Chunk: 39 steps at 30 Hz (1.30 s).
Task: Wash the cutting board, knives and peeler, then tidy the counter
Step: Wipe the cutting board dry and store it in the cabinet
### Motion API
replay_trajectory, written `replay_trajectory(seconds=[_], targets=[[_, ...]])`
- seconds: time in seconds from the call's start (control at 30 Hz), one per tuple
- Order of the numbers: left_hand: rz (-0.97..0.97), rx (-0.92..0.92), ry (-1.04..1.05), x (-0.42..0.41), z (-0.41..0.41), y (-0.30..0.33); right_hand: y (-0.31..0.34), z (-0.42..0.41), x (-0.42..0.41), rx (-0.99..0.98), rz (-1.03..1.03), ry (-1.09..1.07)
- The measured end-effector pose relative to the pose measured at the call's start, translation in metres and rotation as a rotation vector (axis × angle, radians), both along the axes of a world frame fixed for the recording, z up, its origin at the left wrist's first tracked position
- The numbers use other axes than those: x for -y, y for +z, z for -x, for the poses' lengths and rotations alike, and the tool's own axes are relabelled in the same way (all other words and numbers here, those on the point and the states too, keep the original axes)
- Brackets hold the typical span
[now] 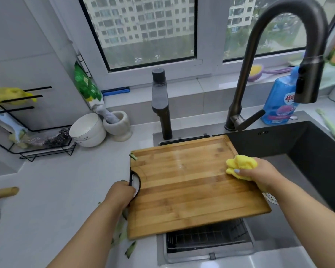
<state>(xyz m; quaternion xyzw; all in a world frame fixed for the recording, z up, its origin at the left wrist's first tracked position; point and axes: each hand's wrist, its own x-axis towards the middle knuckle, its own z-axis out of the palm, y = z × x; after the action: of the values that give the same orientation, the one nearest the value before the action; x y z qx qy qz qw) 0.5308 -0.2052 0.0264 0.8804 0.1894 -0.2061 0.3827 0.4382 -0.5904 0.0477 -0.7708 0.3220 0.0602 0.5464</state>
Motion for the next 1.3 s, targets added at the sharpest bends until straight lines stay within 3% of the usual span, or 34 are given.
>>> replay_trajectory(seconds=[0.4,0.5,0.57,0.67,0.83,1.13,1.3], targets=[[-0.231,-0.011,-0.111,-0.001,-0.012,-0.001,0.006,-0.002,-0.006,-0.058,0.100,-0.002],[-0.391,0.024,-0.161,0.000,-0.013,0.006,0.012,-0.002,-0.007,-0.059,0.122,-0.003],[-0.510,0.152,-0.234,0.002,-0.017,0.010,0.019,-0.003,-0.009,-0.052,0.204,-0.010],[-0.532,0.287,-0.428,0.014,-0.024,0.015,0.031,-0.006,-0.014,0.032,0.328,-0.023],[-0.658,0.219,-0.700,0.020,-0.039,-0.003,0.046,-0.014,-0.038,0.220,0.418,0.038],[-0.832,0.265,-0.563,-0.005,-0.025,-0.005,0.035,-0.035,-0.062,0.248,0.350,0.051],[-0.765,0.378,-0.695,0.014,-0.042,0.004,0.035,-0.048,-0.076,0.276,0.380,0.067]])
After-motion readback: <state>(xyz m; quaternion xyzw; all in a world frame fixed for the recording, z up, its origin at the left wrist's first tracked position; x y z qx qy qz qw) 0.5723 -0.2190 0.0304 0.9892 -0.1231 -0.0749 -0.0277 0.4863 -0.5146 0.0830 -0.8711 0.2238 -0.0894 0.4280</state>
